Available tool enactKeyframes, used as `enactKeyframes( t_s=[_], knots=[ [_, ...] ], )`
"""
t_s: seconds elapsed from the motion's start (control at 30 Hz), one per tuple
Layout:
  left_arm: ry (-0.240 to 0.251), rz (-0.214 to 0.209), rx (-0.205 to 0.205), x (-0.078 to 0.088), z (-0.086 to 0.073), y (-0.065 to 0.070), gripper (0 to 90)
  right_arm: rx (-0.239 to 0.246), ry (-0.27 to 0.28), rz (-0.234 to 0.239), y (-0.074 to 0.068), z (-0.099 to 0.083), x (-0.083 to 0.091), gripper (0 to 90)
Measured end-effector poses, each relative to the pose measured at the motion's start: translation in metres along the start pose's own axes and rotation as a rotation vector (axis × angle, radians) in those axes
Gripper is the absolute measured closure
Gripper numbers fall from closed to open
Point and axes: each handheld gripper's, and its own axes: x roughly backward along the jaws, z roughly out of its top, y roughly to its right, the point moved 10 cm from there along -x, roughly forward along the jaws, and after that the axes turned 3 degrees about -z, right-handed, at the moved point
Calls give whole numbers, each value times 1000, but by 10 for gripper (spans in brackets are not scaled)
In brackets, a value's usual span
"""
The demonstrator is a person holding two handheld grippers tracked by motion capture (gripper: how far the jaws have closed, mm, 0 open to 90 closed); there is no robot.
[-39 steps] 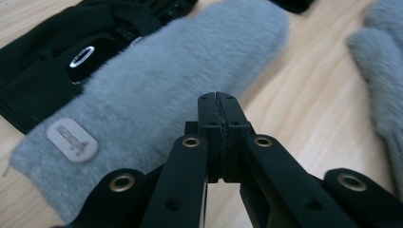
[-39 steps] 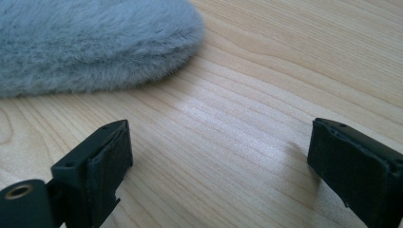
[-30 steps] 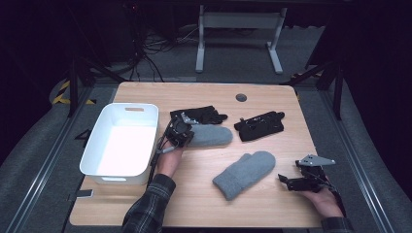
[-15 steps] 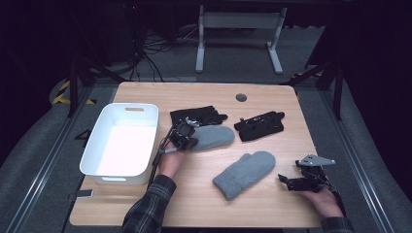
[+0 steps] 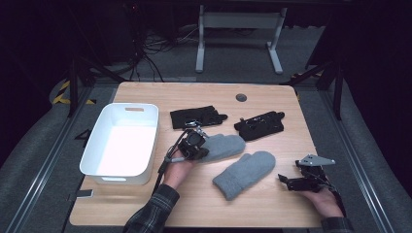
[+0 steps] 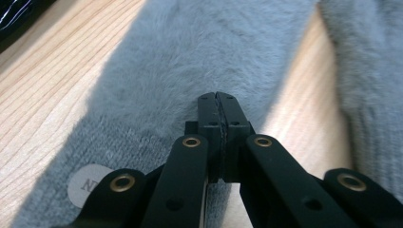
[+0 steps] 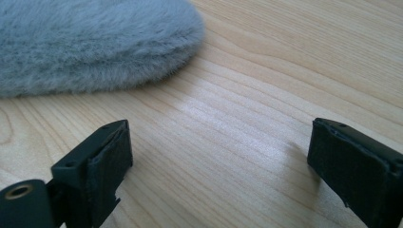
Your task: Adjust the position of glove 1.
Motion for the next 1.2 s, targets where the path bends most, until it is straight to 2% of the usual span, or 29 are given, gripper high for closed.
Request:
enactKeyframes(
  t_s=[0.13, 0.23, 0.3, 0.37, 0.53, 0.7, 0.77, 0.83, 0.93, 1.2],
  knots=[
    [25, -14, -13, 6, 4, 0, 896, 0, 0, 0, 0, 0, 0, 78],
    [19, -17, -37, 8, 7, -3, 817, 1, 0, 1, 0, 0, 0, 78],
    [33, -22, -60, 9, 13, -3, 786, 1, 1, 1, 0, 0, 0, 78],
    [33, -36, -95, 9, 17, -3, 685, 1, 1, 1, 0, 0, 0, 78],
    [27, -26, -189, 7, 28, -9, 423, 1, 1, 1, 0, 0, 0, 78],
    [3, -44, -234, -2, 28, -14, 213, 2, 0, 2, 0, 0, 0, 78],
    [-7, -41, -246, -6, 26, -15, 169, 2, 0, 2, 0, 0, 0, 78],
    [-19, -39, -257, -11, 24, -16, 155, 3, 0, 2, 0, 0, 0, 78],
    [-63, -37, -269, -18, 17, -16, 152, 3, 0, 2, 0, 0, 0, 78],
    [-117, -6, -265, -20, 2, -9, 154, 4, 0, 2, 0, 0, 0, 78]
  ],
)
